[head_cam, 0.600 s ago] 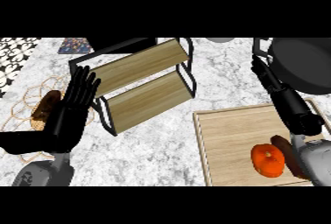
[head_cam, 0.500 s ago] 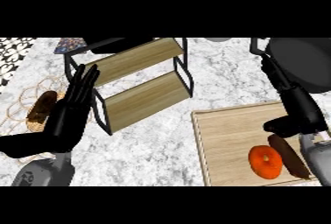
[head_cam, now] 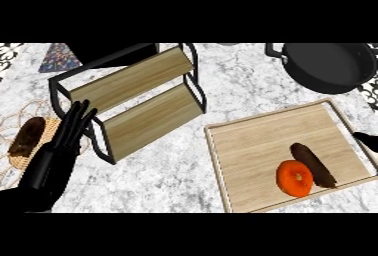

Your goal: Pick the squash from the tray and place it in the tiered shelf

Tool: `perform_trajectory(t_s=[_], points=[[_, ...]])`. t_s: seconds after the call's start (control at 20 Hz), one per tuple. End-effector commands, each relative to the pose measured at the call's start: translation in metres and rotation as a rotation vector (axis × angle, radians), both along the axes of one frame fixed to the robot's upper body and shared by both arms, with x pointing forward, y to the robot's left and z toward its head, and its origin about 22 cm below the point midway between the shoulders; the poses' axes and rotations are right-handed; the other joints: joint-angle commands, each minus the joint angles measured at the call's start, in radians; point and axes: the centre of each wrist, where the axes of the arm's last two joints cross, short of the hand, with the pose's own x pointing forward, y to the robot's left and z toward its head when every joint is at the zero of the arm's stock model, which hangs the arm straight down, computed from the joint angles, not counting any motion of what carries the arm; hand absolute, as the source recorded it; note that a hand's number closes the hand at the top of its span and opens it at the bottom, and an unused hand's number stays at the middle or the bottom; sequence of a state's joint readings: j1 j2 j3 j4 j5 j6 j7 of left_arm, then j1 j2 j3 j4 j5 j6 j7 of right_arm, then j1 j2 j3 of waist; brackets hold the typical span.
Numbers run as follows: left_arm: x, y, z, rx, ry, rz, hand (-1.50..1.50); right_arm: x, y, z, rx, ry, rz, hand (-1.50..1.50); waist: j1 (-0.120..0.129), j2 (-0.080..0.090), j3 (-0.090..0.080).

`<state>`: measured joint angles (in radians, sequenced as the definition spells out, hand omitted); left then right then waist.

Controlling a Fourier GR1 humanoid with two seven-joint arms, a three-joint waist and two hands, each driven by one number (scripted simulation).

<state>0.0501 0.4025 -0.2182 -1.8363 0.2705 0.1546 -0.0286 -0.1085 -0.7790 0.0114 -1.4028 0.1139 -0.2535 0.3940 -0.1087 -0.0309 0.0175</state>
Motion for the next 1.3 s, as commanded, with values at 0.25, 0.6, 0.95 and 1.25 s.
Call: perform_trajectory(t_s=[0.25,0.6,0.95,1.25], points=[[-0.022,0.030,-0.064,0.170,0.366,0.114,0.00,-0.017,0.045,0.014,0.125,0.054,0.091,-1.50,0.014,0.029,-0.024],[-0.017,0.022,-0.055,0.177,0.324,0.048,0.00,-0.015,0.072,0.036,0.094,0.371,0.115,-1.50,0.077,0.043,-0.029],[-0.005,0.017,-0.046,0.198,0.293,0.008,0.00,-0.022,0.078,0.044,-0.386,0.720,0.025,-1.50,0.138,0.063,-0.035],[-0.003,0.010,-0.057,0.212,0.330,-0.031,0.00,-0.018,0.096,0.041,-0.484,0.816,-0.029,-1.50,0.161,0.061,-0.028]])
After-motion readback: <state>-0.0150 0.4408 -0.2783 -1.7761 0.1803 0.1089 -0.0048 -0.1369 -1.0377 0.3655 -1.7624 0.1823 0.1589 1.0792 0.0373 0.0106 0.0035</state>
